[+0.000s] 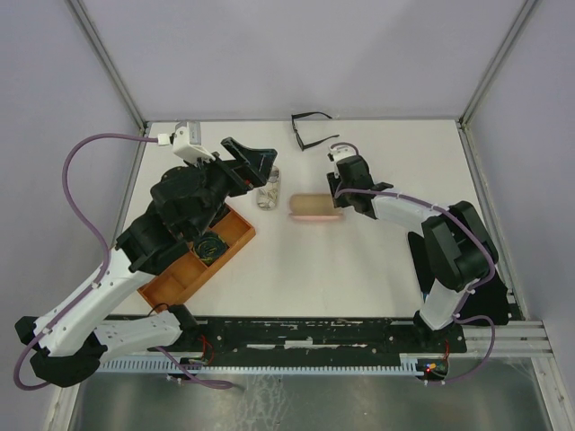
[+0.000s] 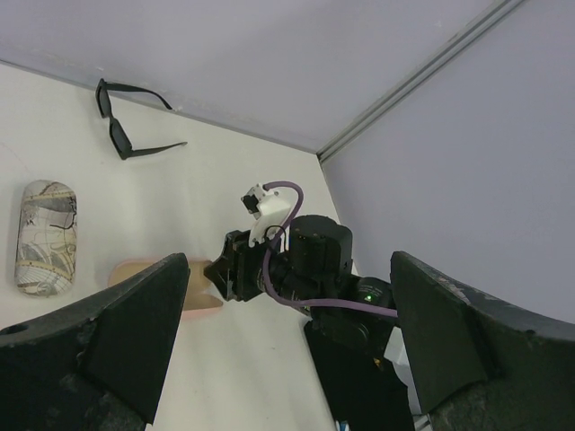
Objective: Organize the sunglasses
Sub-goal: Move the sunglasses case at the center of the board, then move the glasses cleaning cloth to the center of the board.
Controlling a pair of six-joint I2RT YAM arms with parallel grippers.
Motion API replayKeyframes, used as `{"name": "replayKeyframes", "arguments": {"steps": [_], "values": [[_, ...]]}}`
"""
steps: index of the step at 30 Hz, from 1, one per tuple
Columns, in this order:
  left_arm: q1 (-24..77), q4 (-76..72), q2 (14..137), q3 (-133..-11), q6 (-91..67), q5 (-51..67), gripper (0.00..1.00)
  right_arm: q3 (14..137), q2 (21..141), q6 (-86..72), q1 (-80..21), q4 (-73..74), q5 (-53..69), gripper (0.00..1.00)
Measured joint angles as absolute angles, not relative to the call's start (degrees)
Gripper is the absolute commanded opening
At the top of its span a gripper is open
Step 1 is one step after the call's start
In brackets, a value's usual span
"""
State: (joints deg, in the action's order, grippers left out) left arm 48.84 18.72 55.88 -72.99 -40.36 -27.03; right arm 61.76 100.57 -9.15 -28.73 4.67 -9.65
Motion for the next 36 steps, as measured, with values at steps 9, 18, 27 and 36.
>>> {"name": "replayKeyframes", "arguments": {"steps": [9, 18, 27, 36], "values": [[48.8, 18.7, 55.9, -73.0, -39.4, -27.1, 0.99, 61.8, 97.1, -11.9, -28.6, 5.0, -9.5, 0.50], [48.8, 16.3, 56.9, -73.9, -39.0, -26.4, 0.99, 64.8, 93.2, -22.2, -26.3, 11.2, -19.7, 0.53], [48.8, 14.7, 55.7, -71.8, -37.6, -25.3, 0.99, 70.3, 95.6, -23.0, -17.1, 23.5, -22.4, 0.55], [48.8, 14.9, 53.6, -67.1, -32.8, -24.8, 0.99, 77.4, 108.5, -12.9, -15.6, 30.3, -18.0, 0.61]]}}
